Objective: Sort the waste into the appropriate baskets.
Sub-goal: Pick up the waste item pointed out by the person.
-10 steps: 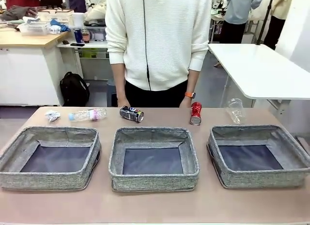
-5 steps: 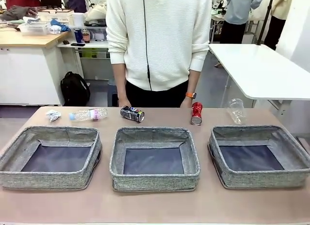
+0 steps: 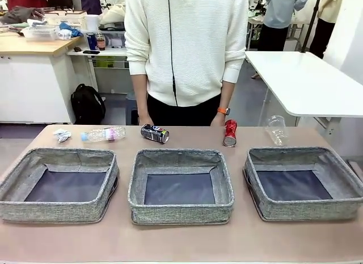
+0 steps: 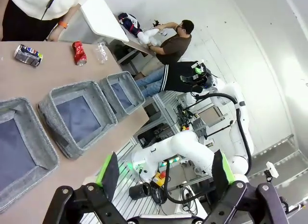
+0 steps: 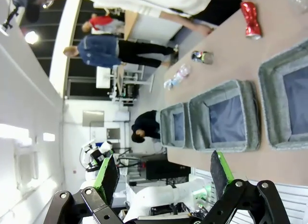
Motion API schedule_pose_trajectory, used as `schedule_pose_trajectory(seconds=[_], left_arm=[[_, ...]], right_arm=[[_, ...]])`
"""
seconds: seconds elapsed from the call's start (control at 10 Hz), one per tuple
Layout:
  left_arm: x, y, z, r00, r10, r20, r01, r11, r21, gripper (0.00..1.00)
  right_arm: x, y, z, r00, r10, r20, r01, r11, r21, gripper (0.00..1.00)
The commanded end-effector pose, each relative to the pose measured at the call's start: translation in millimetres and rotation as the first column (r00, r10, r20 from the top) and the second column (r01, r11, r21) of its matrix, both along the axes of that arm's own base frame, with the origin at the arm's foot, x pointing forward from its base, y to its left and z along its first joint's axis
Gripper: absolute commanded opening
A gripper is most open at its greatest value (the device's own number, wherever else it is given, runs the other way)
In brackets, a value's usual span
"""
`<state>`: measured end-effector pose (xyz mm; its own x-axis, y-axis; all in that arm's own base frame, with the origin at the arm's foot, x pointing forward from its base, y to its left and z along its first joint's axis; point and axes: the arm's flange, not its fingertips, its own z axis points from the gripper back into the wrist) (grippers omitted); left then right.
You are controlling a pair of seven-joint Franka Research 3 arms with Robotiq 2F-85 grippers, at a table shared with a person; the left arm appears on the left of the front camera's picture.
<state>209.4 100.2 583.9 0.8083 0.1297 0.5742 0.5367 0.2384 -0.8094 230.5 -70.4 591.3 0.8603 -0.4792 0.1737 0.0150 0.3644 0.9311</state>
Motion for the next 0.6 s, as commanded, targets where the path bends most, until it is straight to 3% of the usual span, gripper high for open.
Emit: schedule_pose_trajectory(seconds=[0.0,0.5], left_arm=[[1.8,0.1,2.9,1.000,-0.012,0.027,0.012,1.000,-0.007,1.00],[1.8,0.1,2.9,1.000,-0.012,0.027,0.012,1.000,-0.007,1.00]], right_arm=[[2.4,1.9,0.2,1.000,0.010,0.027,-0.010,1.000,0.008,1.00],[2.4,1.9,0.2,1.000,0.010,0.027,-0.010,1.000,0.008,1.00]])
